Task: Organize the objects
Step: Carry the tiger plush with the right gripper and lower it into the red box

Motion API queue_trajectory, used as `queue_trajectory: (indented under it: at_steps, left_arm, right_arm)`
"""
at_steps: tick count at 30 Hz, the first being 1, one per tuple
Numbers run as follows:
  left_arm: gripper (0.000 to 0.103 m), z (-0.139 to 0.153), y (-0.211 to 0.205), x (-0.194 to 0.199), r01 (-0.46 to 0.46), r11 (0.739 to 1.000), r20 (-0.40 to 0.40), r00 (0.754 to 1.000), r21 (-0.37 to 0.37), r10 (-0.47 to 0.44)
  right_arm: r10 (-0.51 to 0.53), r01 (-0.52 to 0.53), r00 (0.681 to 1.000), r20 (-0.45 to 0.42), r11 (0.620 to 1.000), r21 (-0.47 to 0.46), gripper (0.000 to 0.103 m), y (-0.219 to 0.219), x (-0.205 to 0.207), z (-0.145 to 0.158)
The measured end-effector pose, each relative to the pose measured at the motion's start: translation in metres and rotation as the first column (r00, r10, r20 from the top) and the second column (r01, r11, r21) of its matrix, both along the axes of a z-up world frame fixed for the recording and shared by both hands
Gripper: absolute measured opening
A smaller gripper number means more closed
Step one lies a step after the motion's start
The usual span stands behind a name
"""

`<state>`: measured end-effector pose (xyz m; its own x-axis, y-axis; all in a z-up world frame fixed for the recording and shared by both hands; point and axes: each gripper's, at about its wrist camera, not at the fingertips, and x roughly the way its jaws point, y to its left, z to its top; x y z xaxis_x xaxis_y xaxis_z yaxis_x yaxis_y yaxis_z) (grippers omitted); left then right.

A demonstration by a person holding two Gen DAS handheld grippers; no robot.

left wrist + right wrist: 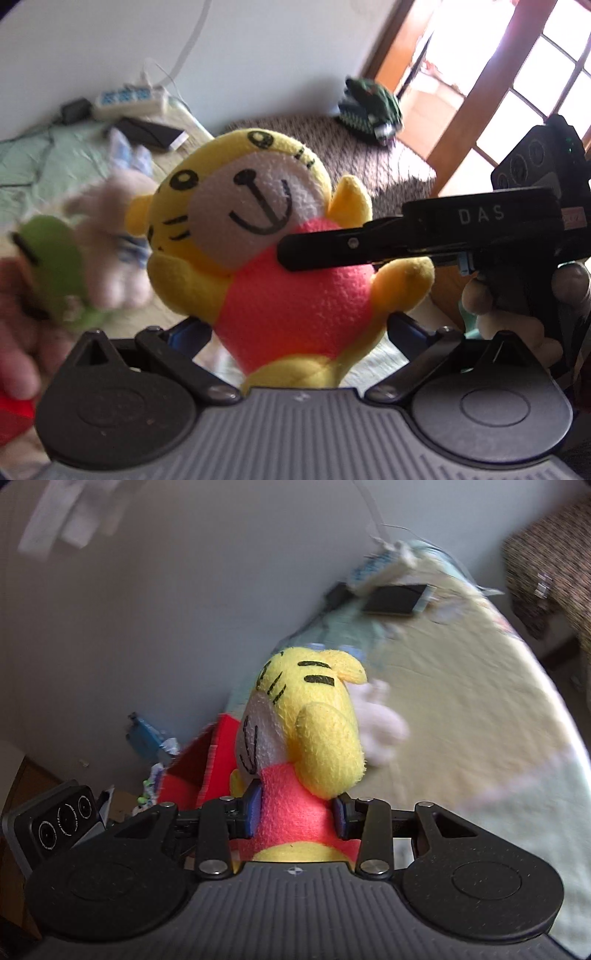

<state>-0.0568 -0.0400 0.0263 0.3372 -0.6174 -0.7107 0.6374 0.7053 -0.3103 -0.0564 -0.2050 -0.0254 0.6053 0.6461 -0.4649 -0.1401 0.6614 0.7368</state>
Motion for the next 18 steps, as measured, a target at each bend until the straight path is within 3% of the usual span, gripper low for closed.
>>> queue_trajectory:
  at_steps: [10, 18]
  left_arm:
    - [0.099, 0.041, 0.106, -0.002, -0.132, 0.99, 0.15, 0.979, -0.044, 0.137]
    - [0.1, 0.047, 0.19, 0.01, -0.224, 0.972, 0.18, 0.956, -0.065, 0.233]
  right_arm:
    - [0.083, -0.086, 0.99, 0.11, 0.996, 0.023, 0.04, 0.123, 0.036, 0.035]
    - [0.079, -0.077, 0.991, 0.112, 0.997, -0.027, 0.04, 0.209, 0.065, 0.034]
